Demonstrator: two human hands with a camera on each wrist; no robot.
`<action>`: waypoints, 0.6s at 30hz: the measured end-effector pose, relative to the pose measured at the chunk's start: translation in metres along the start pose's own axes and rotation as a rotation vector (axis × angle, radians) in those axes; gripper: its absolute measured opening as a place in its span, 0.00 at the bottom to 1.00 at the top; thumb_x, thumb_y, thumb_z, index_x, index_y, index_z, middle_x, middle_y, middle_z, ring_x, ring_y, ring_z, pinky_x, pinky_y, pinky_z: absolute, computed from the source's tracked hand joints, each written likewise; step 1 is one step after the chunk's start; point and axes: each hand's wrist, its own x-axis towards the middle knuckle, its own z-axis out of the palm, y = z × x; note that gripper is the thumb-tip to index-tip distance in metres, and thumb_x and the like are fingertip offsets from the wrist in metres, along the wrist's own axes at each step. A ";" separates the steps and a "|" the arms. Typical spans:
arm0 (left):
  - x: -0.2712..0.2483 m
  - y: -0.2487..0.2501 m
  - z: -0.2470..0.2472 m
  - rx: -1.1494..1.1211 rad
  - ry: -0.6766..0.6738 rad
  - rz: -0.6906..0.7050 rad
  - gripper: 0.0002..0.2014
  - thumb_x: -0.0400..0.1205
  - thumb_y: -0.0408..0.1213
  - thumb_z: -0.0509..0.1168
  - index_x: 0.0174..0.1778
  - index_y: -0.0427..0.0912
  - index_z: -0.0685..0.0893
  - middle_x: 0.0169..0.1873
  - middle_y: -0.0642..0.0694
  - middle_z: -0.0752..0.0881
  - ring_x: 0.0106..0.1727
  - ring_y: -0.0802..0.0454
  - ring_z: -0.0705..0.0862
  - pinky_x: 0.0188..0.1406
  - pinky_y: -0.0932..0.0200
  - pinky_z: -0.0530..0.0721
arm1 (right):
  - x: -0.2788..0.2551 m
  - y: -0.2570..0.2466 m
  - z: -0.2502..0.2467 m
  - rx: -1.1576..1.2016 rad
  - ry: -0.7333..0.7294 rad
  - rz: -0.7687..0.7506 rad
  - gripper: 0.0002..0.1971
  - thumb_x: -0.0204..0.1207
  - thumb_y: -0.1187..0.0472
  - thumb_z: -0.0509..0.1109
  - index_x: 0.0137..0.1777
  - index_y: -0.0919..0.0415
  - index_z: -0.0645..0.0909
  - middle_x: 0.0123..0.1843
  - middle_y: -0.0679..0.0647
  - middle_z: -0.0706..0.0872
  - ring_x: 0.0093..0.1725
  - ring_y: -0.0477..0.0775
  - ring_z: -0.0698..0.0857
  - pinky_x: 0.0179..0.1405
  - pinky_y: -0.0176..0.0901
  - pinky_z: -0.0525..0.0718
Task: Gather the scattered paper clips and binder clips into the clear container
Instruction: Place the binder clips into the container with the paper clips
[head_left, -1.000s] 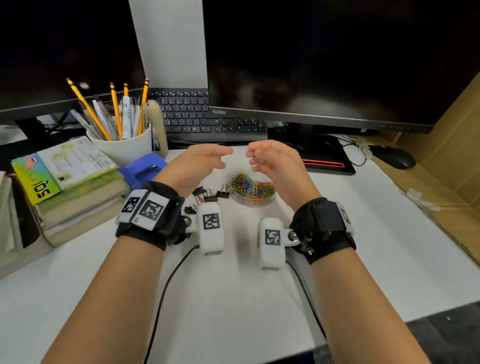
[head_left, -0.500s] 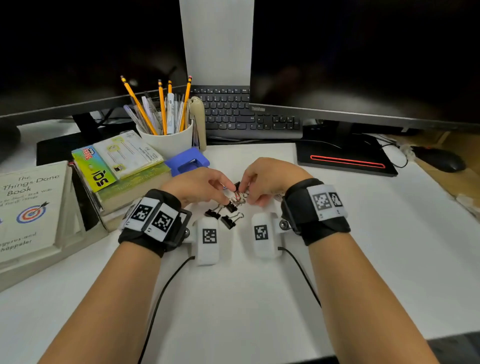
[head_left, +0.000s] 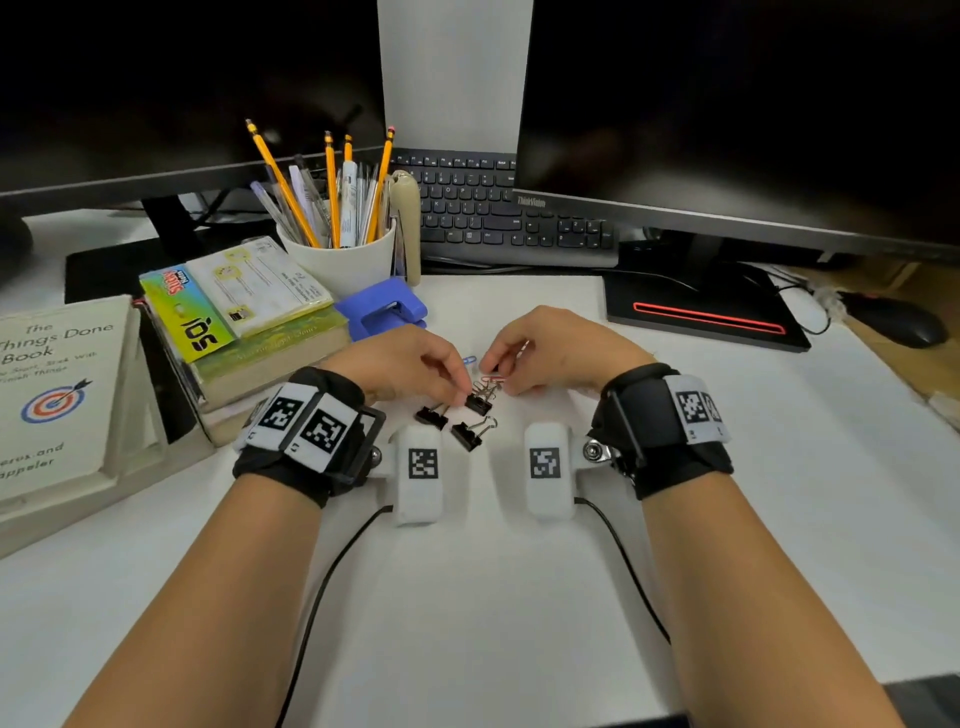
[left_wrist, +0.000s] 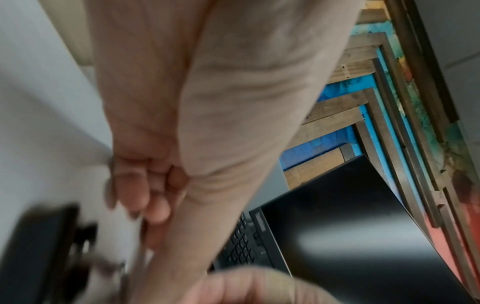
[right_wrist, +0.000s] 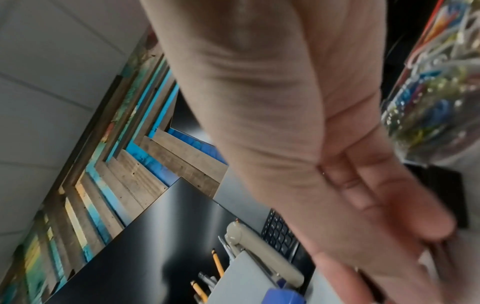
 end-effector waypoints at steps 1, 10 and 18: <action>-0.001 -0.002 -0.003 -0.012 -0.012 -0.008 0.08 0.73 0.30 0.74 0.36 0.49 0.88 0.30 0.54 0.86 0.35 0.59 0.80 0.46 0.68 0.78 | 0.001 0.001 0.002 -0.030 0.001 -0.002 0.15 0.67 0.71 0.74 0.51 0.55 0.90 0.40 0.51 0.87 0.33 0.48 0.81 0.39 0.39 0.83; 0.012 -0.004 0.004 0.003 0.318 0.029 0.13 0.76 0.35 0.73 0.57 0.45 0.86 0.42 0.54 0.80 0.38 0.65 0.74 0.49 0.64 0.72 | 0.009 0.003 0.009 -0.130 0.047 -0.043 0.05 0.72 0.62 0.74 0.46 0.56 0.90 0.33 0.41 0.84 0.32 0.37 0.79 0.31 0.20 0.76; 0.019 -0.006 0.011 0.029 0.323 0.060 0.12 0.74 0.41 0.75 0.52 0.43 0.88 0.39 0.59 0.82 0.38 0.67 0.76 0.34 0.81 0.73 | 0.011 0.000 0.007 0.075 0.296 -0.077 0.06 0.73 0.64 0.67 0.41 0.61 0.86 0.40 0.58 0.90 0.37 0.50 0.82 0.38 0.41 0.80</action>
